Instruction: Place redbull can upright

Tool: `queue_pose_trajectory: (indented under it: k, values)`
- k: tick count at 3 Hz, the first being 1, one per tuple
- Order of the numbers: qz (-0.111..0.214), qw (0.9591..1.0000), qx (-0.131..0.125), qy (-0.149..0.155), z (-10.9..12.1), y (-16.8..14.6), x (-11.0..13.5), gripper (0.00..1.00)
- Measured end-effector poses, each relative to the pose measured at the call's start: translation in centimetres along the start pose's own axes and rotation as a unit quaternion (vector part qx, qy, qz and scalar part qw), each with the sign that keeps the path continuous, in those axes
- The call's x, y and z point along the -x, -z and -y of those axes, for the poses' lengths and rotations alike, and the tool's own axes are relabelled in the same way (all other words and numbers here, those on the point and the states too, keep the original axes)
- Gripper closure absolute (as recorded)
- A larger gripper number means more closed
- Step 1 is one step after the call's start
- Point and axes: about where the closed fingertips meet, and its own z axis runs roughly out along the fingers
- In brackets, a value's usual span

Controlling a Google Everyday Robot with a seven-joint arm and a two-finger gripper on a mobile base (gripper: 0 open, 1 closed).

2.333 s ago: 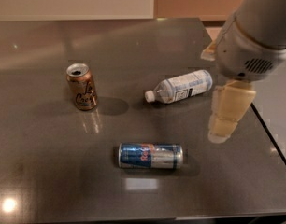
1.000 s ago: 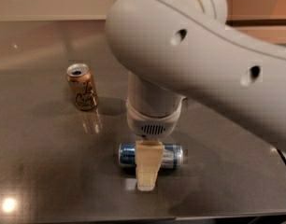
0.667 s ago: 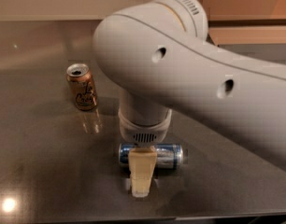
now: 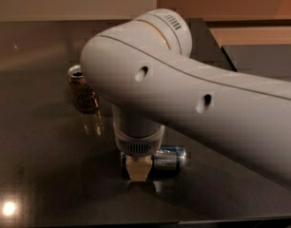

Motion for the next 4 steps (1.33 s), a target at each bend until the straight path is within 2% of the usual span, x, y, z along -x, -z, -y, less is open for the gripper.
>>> queue_pose_trajectory:
  k: [1,2,3,4]
  values:
    - [0.009,0.9999,0.01,-0.004,0.4,0.6,-0.1,0.64]
    - [0.049,0.9985,0.018,-0.014,1.7,3.1,-0.6,0.87]
    - [0.129,0.991,0.027,-0.024,3.5,6.1,-1.3,1.0]
    - [0.233,0.9708,0.043,-0.036,4.9,7.8,-2.6,1.0]
